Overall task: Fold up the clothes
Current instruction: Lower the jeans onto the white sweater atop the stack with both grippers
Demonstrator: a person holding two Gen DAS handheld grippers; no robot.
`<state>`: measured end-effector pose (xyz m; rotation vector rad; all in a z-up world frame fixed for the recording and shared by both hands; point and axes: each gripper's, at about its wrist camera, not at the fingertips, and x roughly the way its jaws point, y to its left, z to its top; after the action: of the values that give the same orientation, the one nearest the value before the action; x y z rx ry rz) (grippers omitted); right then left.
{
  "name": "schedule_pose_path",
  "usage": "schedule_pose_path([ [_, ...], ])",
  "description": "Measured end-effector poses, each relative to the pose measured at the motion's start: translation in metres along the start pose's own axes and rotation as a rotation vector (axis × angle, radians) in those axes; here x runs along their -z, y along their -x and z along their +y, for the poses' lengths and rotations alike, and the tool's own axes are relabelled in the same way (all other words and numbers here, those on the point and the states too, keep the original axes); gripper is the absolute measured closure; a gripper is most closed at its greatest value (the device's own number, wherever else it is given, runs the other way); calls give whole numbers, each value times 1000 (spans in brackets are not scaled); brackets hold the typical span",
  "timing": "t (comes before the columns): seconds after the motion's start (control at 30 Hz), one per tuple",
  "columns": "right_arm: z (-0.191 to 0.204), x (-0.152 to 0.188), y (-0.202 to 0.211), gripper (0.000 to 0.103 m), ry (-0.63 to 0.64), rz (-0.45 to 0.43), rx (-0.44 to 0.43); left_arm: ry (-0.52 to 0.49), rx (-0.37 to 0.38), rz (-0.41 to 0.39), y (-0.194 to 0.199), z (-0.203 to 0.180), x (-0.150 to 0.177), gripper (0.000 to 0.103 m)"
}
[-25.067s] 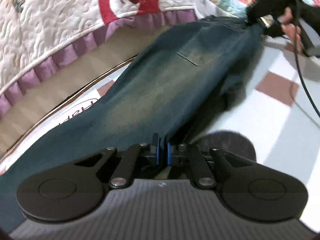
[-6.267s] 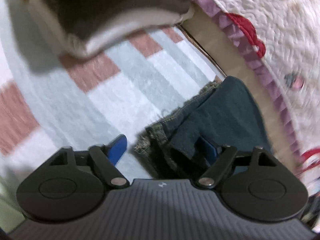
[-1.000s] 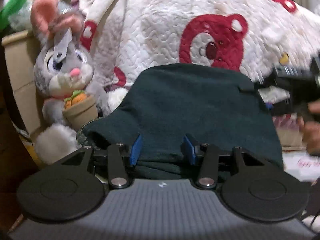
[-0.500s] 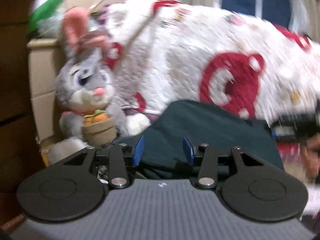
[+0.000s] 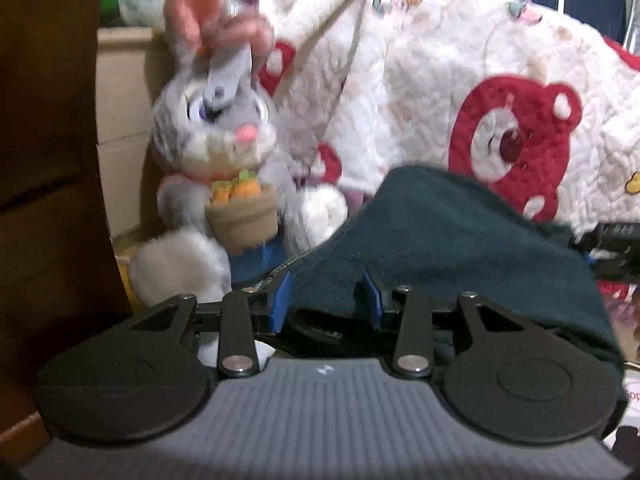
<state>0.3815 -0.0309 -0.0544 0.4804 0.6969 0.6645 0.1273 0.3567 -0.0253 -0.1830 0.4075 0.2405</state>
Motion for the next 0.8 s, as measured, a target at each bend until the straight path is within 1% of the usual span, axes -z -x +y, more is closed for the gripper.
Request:
schedule_pose_path([
  [0.03, -4, 1, 1, 69, -20, -1, -6, -40, 16, -37, 8, -8, -3, 64],
  [0.1, -14, 3, 2, 69, -69, -4, -31, -157, 88, -91, 20, -30, -8, 61],
  [0.13, -19, 4, 3, 69, -96, -2, -51, -178, 140, -81, 20, -40, -9, 60],
  [0.23, -27, 8, 7, 69, -125, 1, -86, -157, 274, 27, 10, -59, -5, 59],
  [0.27, -27, 9, 8, 69, -124, 2, -85, -155, 305, 55, 8, -64, -2, 59],
  [0.47, -22, 9, 9, 68, -66, 6, -70, -226, 253, 69, 28, -69, 33, 59],
  [0.5, -21, 8, 8, 68, -57, 7, -63, -236, 241, 78, 30, -69, 38, 59],
  [0.53, -22, 8, 7, 68, -66, 5, -60, -240, 216, 103, 29, -68, 41, 59],
  [0.57, -23, 8, 6, 68, -76, 3, -58, -237, 193, 127, 27, -65, 45, 59],
  [0.63, -25, 7, 4, 68, -97, -1, -53, -180, 164, 155, 22, -52, 52, 58],
  [0.7, -26, 7, 5, 63, -111, -11, -58, -85, 182, 154, 22, -38, 54, 56],
  [0.73, -25, 8, 9, 55, -93, -26, -57, -75, 164, 149, 24, -36, 56, 56],
  [0.77, -24, 9, 13, 40, -73, -42, -54, -93, 133, 144, 26, -36, 58, 55],
  [0.8, -22, 10, 19, 33, -35, -62, -27, -122, 87, 144, 28, -39, 61, 52],
])
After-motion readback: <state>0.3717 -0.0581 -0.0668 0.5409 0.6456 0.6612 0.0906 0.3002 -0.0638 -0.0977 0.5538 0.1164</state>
